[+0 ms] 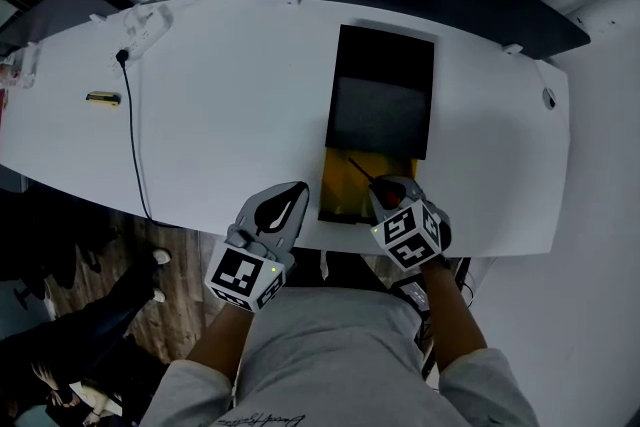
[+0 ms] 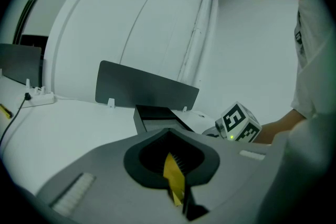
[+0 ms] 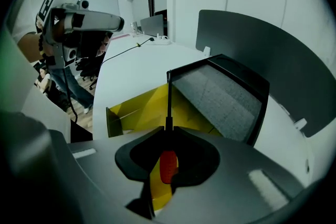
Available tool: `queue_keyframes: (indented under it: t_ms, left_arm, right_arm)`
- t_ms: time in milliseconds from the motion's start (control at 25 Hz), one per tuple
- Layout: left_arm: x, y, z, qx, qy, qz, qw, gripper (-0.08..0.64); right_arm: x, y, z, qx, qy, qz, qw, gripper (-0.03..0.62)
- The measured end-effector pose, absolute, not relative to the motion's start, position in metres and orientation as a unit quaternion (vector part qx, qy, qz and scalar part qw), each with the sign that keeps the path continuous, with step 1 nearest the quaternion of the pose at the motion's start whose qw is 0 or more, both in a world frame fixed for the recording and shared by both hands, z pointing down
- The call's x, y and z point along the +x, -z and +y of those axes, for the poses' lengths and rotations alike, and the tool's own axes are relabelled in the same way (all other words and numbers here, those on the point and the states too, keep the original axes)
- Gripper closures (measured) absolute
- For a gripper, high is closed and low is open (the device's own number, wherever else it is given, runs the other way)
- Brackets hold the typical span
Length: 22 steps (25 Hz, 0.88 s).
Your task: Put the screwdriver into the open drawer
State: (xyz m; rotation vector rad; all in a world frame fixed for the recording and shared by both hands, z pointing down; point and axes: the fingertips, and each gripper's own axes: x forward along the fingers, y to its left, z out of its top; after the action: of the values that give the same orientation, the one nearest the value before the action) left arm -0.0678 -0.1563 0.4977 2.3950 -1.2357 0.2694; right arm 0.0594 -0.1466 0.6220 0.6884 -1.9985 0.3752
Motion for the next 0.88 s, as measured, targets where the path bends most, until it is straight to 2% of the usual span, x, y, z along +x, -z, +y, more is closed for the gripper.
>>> queue_keyframes:
  t_ms: [880]
  left_arm:
    - [-0.08,-0.513,-0.158,0.862,-0.103,-0.439,0.231,0.56]
  right_arm:
    - [0.053,-0.669,-0.15,0.227,-0.163,-0.767,0.577,0.52]
